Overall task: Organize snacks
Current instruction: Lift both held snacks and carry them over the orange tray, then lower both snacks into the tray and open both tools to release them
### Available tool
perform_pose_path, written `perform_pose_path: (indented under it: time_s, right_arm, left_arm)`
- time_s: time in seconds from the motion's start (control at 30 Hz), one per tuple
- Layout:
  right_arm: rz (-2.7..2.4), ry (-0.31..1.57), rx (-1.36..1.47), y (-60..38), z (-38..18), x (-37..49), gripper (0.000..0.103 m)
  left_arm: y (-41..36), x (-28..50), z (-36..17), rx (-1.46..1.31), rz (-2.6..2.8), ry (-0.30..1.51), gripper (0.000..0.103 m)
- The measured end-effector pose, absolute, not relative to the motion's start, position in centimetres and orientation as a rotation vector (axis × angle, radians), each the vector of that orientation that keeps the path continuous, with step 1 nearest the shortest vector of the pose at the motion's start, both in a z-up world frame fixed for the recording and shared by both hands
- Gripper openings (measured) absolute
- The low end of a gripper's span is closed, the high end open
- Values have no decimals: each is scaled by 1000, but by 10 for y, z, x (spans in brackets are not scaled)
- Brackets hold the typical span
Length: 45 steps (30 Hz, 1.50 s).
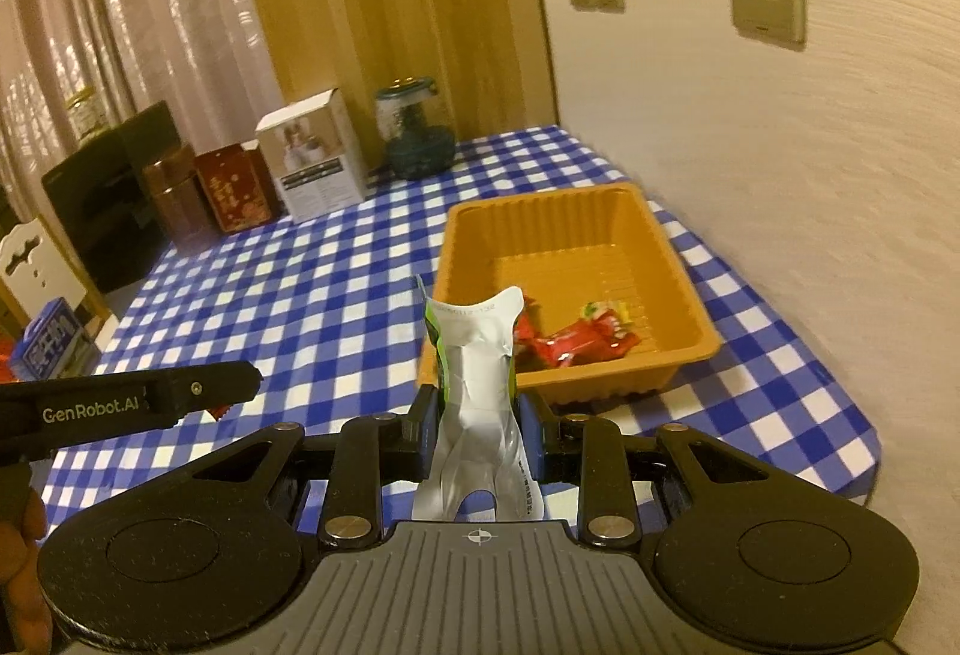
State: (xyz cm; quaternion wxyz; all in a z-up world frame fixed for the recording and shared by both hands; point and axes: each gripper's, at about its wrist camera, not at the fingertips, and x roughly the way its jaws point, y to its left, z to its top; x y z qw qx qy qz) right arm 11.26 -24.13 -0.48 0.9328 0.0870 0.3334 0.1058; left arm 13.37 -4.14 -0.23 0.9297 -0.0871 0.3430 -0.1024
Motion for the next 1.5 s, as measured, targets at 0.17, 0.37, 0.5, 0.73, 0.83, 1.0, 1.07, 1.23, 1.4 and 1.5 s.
perform_pose_path:
  time_s: [0.17, 0.37, 0.5, 0.73, 0.83, 1.0, 1.07, 1.23, 1.4, 1.5]
  right_arm:
    - [186, 680, 191, -256, -4, 117, 29]
    - [158, 677, 209, -273, -5, 122, 29]
    - [143, 678, 222, -282, -6, 127, 29]
    - [123, 686, 232, -296, -11, 137, 29]
    - [118, 687, 231, -301, -14, 143, 29]
    - [109, 687, 231, -309, -16, 157, 29]
    - [109, 687, 229, -311, -17, 163, 29]
    - [113, 689, 222, -314, -20, 181, 29]
    - [123, 691, 220, -314, -23, 201, 29]
    - [129, 691, 218, -314, -24, 212, 29]
  left_arm:
    - [-55, 142, -2, -169, -238, 704, 34]
    - [-71, 151, -3, -160, -266, 710, 34]
    - [-82, 158, -4, -153, -283, 715, 34]
    - [-97, 173, -6, -147, -308, 723, 34]
    - [-103, 180, -7, -143, -319, 725, 34]
    - [-112, 195, -10, -141, -331, 728, 34]
    - [-114, 201, -11, -139, -333, 728, 34]
    - [-120, 221, -16, -139, -338, 733, 34]
    - [-128, 241, -21, -135, -342, 739, 34]
    - [-132, 253, -25, -135, -343, 742, 34]
